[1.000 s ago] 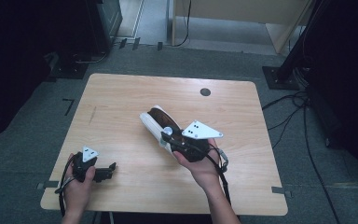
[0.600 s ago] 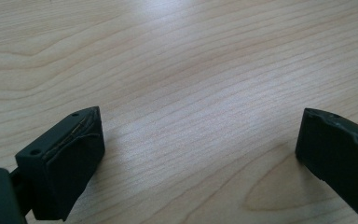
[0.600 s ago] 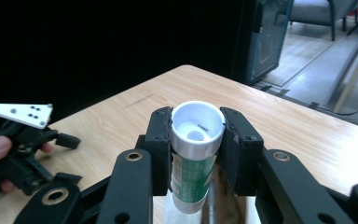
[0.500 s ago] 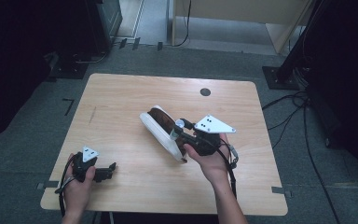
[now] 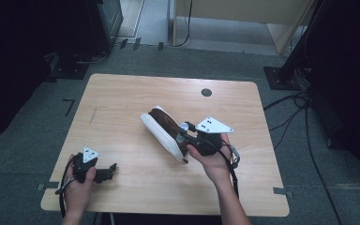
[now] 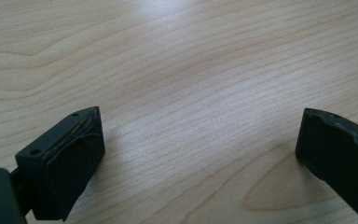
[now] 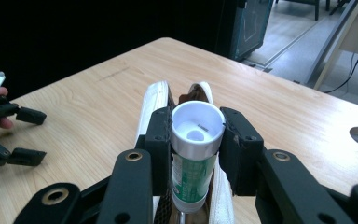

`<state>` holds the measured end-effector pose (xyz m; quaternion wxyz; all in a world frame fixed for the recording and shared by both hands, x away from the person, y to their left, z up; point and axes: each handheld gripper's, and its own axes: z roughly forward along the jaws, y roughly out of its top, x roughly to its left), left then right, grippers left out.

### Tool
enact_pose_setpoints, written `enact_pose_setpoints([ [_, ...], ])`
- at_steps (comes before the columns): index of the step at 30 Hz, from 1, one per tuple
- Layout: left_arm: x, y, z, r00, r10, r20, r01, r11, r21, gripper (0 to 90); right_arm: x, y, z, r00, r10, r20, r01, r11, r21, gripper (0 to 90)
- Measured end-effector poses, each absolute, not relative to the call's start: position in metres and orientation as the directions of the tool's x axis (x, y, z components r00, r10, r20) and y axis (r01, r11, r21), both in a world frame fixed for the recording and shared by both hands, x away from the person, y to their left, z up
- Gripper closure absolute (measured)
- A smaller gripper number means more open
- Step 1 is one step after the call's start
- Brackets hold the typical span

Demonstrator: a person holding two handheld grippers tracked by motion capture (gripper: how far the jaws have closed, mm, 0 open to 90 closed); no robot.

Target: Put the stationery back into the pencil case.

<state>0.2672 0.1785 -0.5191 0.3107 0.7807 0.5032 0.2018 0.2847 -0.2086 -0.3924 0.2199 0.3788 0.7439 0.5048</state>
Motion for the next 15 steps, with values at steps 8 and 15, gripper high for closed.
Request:
enact_pose_setpoints([
  [8, 0.267, 0.178, -0.519, 0.413, 0.911, 0.01, 0.66, -0.307, 0.686, 1.4, 0.29, -0.203, -0.405, -0.635, 0.77, 0.06, 0.369, 0.234, 0.9, 66.5],
  [15, 0.267, 0.178, -0.519, 0.413, 0.911, 0.009, 0.659, -0.306, 0.687, 1.4, 0.296, -0.199, -0.415, -0.643, 0.76, 0.091, 0.399, 0.231, 0.887, 66.5],
])
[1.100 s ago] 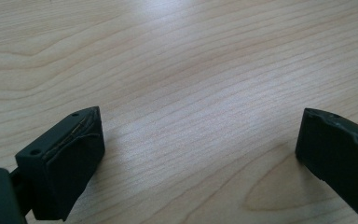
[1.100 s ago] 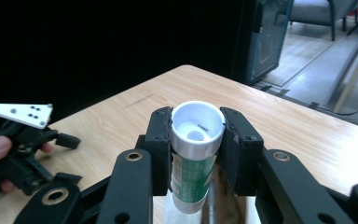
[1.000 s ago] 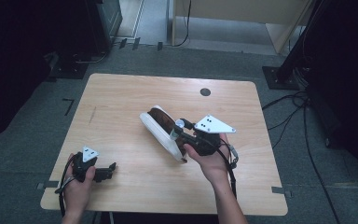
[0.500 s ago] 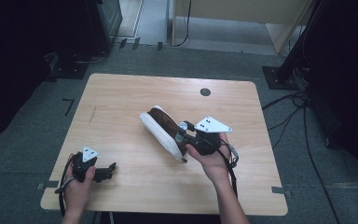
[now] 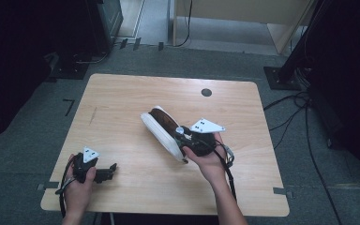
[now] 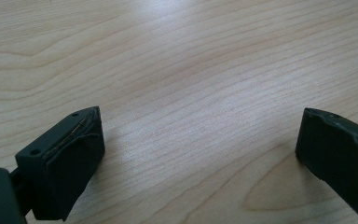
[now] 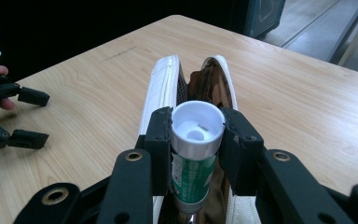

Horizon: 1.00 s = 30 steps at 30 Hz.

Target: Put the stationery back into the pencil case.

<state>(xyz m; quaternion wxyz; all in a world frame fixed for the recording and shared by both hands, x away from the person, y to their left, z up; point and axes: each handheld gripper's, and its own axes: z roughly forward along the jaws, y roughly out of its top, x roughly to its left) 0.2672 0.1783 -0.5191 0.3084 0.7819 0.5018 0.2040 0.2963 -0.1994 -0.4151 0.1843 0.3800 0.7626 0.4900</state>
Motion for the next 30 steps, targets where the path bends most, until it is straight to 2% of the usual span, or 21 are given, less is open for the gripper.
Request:
enact_pose_setpoints([
  [7, 0.267, 0.178, -0.519, 0.412, 0.911, 0.009, 0.66, -0.305, 0.687, 1.4, 0.301, -0.199, -0.42, -0.635, 0.769, 0.074, 0.416, 0.26, 0.871, 66.6],
  [14, 0.267, 0.178, -0.519, 0.411, 0.912, 0.006, 0.661, -0.302, 0.687, 1.4, 0.305, -0.192, -0.432, -0.642, 0.766, 0.032, 0.454, 0.346, 0.821, 66.5],
  [30, 0.267, 0.178, -0.519, 0.412, 0.911, 0.009, 0.66, -0.305, 0.687, 1.4, 0.316, -0.184, -0.441, -0.648, 0.761, 0.039, 0.477, 0.365, 0.8, 66.1],
])
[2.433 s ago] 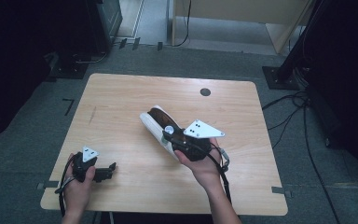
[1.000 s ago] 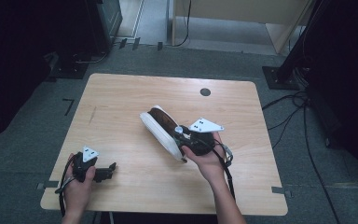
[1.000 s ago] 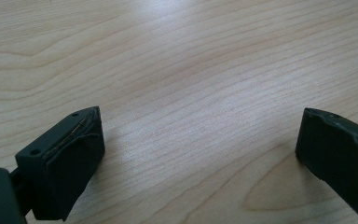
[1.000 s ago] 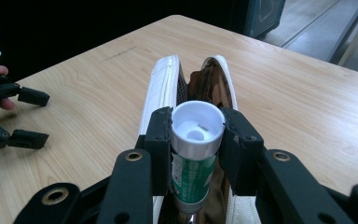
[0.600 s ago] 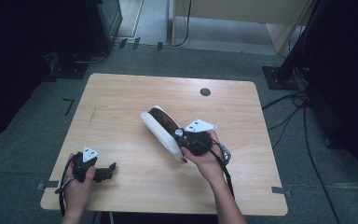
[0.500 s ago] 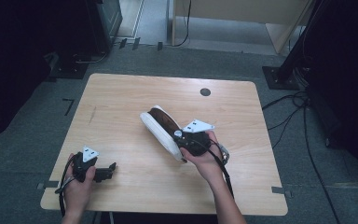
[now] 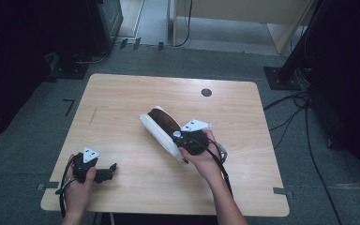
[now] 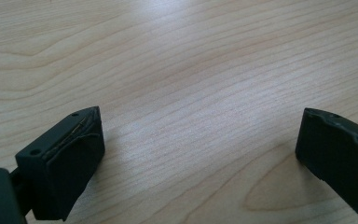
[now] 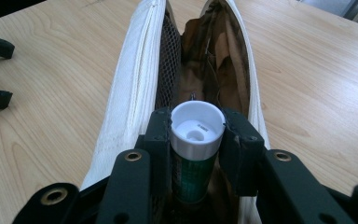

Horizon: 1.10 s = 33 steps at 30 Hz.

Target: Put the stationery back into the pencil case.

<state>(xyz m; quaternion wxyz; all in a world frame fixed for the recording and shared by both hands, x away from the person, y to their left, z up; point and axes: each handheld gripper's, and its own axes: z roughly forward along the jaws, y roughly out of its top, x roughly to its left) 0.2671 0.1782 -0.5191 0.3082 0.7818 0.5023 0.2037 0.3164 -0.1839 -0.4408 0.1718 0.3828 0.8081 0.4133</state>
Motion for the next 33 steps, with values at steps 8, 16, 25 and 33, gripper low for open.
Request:
enact_pose_setpoints([
  [8, 0.267, 0.178, -0.519, 0.412, 0.911, 0.008, 0.66, -0.304, 0.687, 1.4, 0.325, -0.174, -0.443, -0.644, 0.764, 0.033, 0.477, 0.368, 0.798, 62.9],
  [16, 0.267, 0.178, -0.519, 0.412, 0.911, 0.007, 0.66, -0.303, 0.687, 1.4, 0.332, -0.168, -0.444, -0.63, 0.776, 0.015, 0.456, 0.354, 0.817, 63.3],
  [25, 0.267, 0.179, -0.519, 0.416, 0.91, 0.005, 0.66, -0.305, 0.687, 1.4, 0.335, -0.167, -0.442, -0.633, 0.773, 0.027, 0.447, 0.337, 0.829, 75.1],
  [33, 0.267, 0.179, -0.519, 0.416, 0.909, 0.006, 0.659, -0.306, 0.687, 1.4, 0.324, -0.183, -0.425, -0.637, 0.77, 0.05, 0.403, 0.277, 0.872, 70.6],
])
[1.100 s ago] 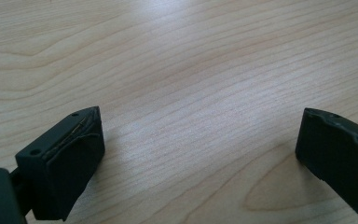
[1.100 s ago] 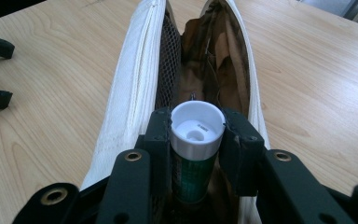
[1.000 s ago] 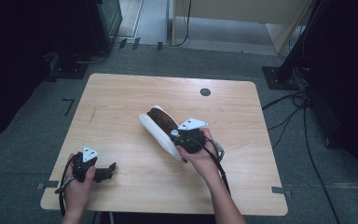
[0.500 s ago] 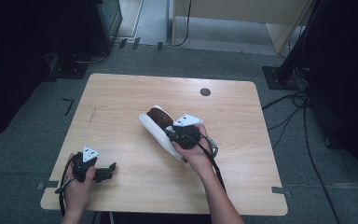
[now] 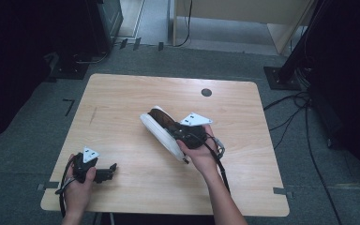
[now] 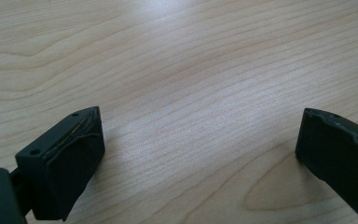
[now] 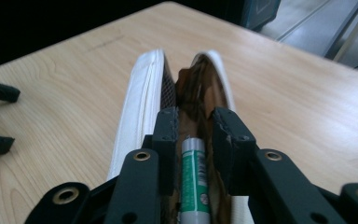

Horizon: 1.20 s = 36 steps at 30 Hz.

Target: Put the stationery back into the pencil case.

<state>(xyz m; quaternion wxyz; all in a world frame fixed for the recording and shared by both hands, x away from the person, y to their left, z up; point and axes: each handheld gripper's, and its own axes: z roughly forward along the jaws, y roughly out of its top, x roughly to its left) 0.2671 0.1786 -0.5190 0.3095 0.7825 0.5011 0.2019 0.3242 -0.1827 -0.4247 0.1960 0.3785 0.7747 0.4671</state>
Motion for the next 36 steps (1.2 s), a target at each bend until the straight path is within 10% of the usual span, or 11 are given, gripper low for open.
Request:
enact_pose_setpoints([
  [36, 0.267, 0.178, -0.519, 0.417, 0.909, 0.012, 0.659, -0.312, 0.685, 1.4, 0.314, -0.291, -0.498, -0.632, 0.761, 0.145, 0.522, 0.279, 0.806, 38.8],
])
